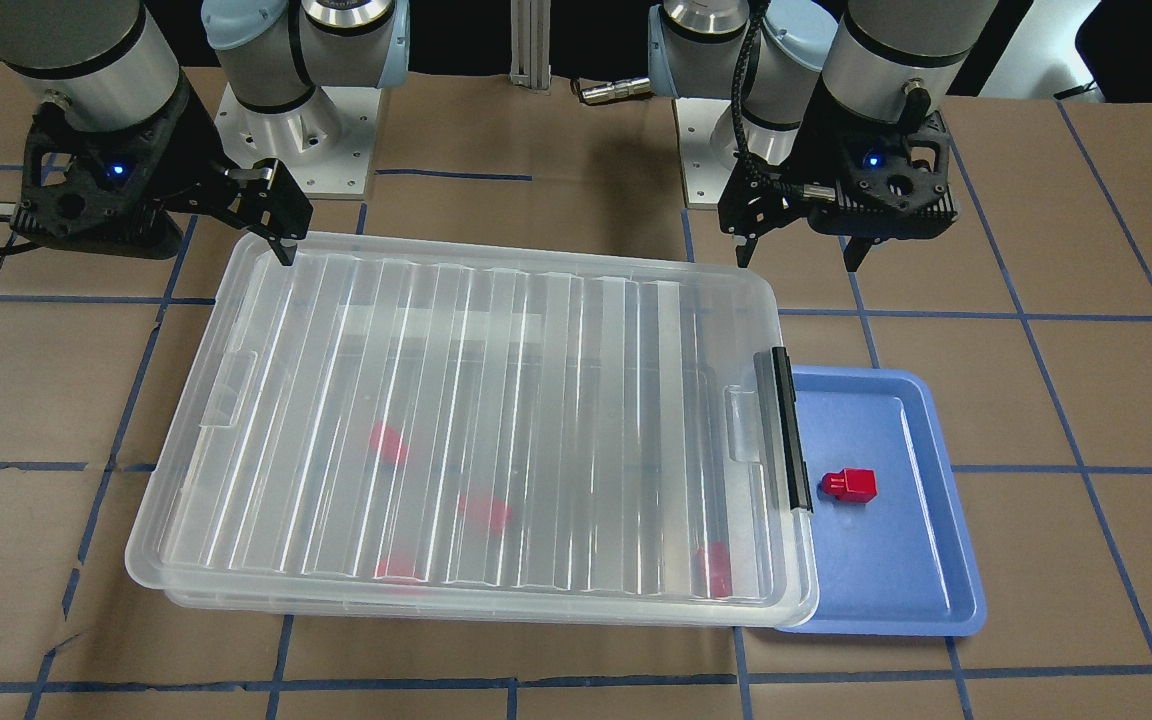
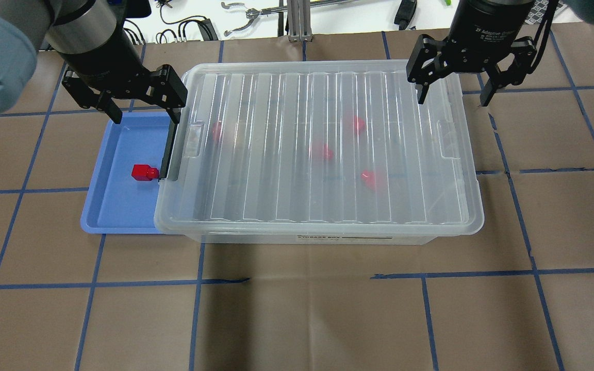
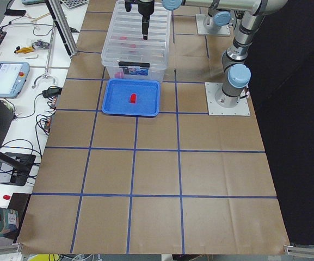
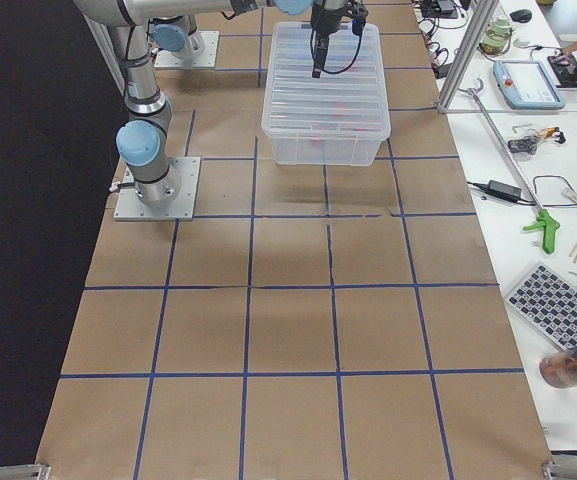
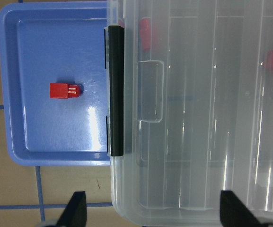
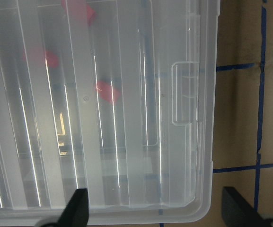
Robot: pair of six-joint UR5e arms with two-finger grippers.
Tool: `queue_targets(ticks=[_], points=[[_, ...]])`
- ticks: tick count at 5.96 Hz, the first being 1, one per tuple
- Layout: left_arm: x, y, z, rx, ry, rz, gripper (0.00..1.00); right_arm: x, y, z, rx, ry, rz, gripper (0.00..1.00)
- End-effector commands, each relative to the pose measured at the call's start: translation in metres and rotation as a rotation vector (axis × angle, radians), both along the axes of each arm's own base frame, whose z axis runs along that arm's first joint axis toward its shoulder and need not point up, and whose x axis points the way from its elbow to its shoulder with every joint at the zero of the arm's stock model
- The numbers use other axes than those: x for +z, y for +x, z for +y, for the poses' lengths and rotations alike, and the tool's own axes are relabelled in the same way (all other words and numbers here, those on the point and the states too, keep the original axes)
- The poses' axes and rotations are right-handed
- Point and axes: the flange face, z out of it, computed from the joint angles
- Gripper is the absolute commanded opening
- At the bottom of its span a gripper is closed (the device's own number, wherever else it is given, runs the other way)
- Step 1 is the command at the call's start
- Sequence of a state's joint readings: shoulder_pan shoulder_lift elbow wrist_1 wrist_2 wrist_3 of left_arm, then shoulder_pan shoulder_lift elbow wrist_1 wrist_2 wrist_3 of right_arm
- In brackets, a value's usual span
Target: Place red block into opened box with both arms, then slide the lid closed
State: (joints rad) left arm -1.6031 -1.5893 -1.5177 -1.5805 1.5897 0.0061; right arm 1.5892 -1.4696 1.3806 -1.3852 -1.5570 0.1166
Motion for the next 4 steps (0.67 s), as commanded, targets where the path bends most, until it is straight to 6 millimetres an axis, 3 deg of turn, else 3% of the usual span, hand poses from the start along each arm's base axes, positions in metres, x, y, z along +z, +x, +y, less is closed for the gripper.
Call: queue_targets(ticks=[1, 4], points=[[-0.0001, -0.0003, -0.0009, 0.000, -0.003, 0.004, 0.99, -0.0007, 0.0000, 0.0001, 0.000, 0.002, 0.000, 1.00], [-0.0002, 0.0001, -0.0001, 0.000, -0.001, -0.001, 0.99, -0.0067, -0.0050, -0.0044, 0.014, 0.010, 0.001, 1.00]])
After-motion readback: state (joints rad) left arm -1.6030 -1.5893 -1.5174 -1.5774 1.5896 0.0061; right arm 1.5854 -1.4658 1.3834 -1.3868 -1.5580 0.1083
